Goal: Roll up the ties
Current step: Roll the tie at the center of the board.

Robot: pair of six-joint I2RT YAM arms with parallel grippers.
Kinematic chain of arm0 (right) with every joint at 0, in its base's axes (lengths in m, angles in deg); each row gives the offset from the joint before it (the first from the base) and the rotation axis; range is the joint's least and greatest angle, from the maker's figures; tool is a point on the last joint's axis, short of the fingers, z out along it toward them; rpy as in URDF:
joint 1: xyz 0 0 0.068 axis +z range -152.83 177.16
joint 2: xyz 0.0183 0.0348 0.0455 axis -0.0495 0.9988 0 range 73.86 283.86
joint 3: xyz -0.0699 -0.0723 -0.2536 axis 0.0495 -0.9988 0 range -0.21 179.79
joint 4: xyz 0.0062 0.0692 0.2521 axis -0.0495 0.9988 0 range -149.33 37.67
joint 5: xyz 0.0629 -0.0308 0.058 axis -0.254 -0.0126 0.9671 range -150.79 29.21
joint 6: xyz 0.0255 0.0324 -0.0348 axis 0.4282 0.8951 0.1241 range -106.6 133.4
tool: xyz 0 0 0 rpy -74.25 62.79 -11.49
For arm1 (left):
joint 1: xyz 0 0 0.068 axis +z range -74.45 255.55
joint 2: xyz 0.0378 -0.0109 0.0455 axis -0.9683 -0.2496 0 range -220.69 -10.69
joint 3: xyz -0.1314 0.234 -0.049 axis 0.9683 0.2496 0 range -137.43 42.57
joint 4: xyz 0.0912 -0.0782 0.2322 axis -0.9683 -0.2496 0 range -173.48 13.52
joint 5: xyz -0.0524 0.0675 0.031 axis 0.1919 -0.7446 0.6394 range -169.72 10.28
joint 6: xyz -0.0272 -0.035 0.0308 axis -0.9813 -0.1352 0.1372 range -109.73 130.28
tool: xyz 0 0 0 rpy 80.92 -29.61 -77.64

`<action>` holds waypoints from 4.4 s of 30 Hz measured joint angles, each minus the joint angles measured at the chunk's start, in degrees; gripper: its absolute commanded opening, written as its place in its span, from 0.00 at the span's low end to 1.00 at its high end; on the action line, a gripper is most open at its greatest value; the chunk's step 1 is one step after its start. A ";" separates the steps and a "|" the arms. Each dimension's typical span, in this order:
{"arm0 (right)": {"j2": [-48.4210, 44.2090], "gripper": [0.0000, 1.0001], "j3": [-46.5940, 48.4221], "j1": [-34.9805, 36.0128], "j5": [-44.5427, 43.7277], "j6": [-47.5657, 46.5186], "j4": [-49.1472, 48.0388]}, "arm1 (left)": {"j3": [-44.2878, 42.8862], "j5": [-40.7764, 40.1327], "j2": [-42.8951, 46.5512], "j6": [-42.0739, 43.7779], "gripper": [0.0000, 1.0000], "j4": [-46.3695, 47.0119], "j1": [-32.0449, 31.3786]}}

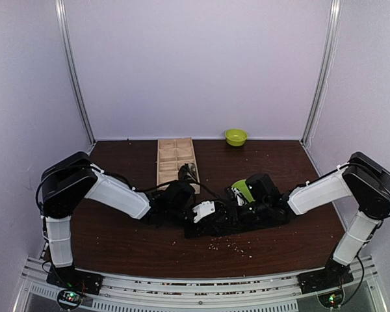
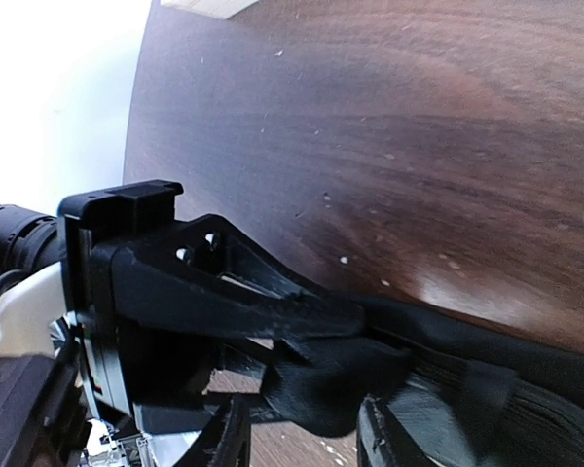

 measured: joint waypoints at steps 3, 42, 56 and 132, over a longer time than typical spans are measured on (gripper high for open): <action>1.57 0.33 1.73 0.74 -0.04 0.46 0.17 | -0.11 -0.04 0.00 0.15 0.32 -0.22 0.00; 4.28 0.00 -8.79 -3.72 2.29 4.74 -20.20 | 14.97 -3.87 1.46 -9.94 0.79 24.79 0.00; 4.07 0.00 -11.93 -5.27 1.33 3.67 -19.43 | 11.54 -5.77 -7.19 -17.35 0.80 37.31 -2.25; 1.46 0.00 -6.12 -1.79 0.07 -0.35 -8.68 | 6.93 -3.48 7.26 -4.79 0.98 -0.07 0.44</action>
